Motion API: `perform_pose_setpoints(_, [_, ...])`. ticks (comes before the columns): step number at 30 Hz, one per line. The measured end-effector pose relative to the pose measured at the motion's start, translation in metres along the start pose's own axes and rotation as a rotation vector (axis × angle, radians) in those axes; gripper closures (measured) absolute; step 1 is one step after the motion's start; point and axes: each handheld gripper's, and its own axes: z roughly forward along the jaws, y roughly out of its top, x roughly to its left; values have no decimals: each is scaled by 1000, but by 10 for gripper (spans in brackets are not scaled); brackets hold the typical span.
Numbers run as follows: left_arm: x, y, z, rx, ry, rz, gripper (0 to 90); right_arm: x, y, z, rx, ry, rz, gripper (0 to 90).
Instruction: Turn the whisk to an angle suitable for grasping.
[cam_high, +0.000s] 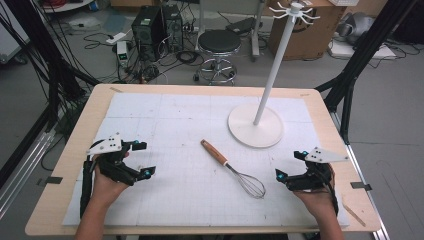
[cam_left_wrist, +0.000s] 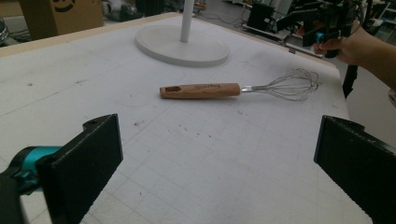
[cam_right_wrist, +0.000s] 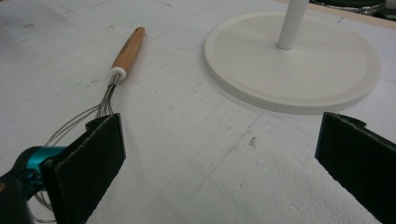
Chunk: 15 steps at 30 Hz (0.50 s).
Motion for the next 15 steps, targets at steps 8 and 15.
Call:
perform_pose_setpoints(8, [1,0,0,0,5,-2,17,2,5,1,7,6,-7,6])
perform_pose_setpoints(15, [1,2,3,-3,-3,0,17,6,27,10,32,26,-45,6])
